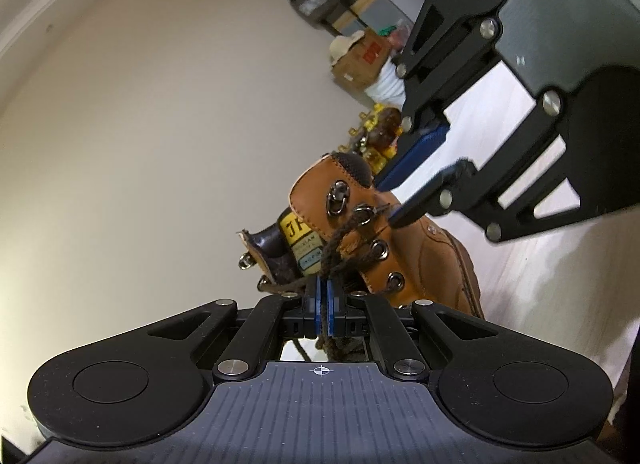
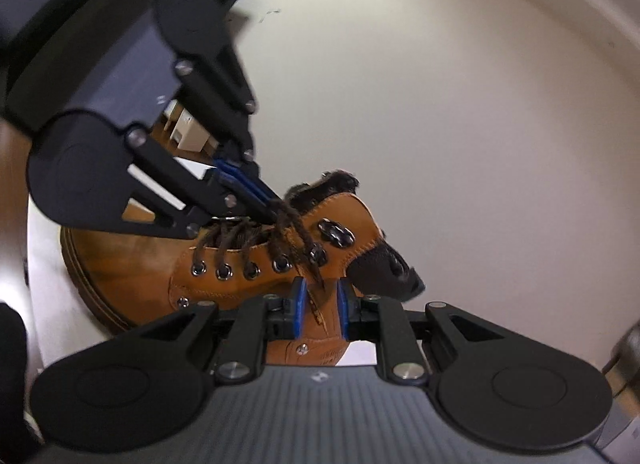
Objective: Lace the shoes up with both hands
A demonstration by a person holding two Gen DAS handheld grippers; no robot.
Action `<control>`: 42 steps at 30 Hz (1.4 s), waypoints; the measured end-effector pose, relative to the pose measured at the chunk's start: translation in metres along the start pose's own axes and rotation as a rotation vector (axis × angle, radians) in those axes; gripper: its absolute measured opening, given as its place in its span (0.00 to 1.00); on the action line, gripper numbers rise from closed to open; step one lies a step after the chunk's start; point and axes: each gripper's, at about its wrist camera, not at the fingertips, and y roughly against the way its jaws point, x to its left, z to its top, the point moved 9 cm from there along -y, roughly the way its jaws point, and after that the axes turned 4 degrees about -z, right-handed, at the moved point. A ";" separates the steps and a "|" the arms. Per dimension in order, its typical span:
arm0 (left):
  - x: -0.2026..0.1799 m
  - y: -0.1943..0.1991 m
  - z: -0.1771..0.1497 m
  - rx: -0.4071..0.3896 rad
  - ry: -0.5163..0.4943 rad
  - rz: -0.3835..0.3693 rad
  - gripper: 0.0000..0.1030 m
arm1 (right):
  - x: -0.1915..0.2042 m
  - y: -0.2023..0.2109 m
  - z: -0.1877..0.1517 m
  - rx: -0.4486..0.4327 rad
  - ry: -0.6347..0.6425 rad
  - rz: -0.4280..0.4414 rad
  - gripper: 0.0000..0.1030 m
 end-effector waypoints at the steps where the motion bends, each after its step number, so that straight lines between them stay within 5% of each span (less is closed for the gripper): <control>1: 0.001 0.000 0.001 -0.004 0.006 -0.003 0.03 | 0.002 -0.001 0.001 -0.005 0.015 -0.007 0.16; 9: 0.002 -0.003 0.002 -0.016 0.039 -0.029 0.03 | 0.008 -0.006 0.005 -0.018 0.101 -0.068 0.14; 14: 0.003 -0.003 0.004 -0.026 0.056 -0.037 0.04 | 0.005 -0.006 0.006 -0.014 0.042 -0.050 0.02; 21: 0.000 0.010 0.000 -0.034 0.087 -0.085 0.07 | -0.005 0.000 -0.032 0.139 -0.031 -0.022 0.02; 28: 0.020 0.034 -0.042 -0.029 0.228 -0.075 0.07 | -0.006 0.014 -0.082 0.317 -0.093 0.025 0.03; 33: 0.031 0.020 -0.093 0.105 0.342 -0.083 0.07 | -0.014 0.012 -0.061 0.254 -0.191 0.059 0.15; 38: 0.037 0.004 -0.129 0.154 0.489 -0.162 0.07 | -0.032 0.003 -0.013 0.120 -0.290 0.047 0.15; 42: 0.039 -0.002 -0.139 0.142 0.599 -0.238 0.07 | -0.034 -0.018 -0.013 0.099 -0.316 0.040 0.15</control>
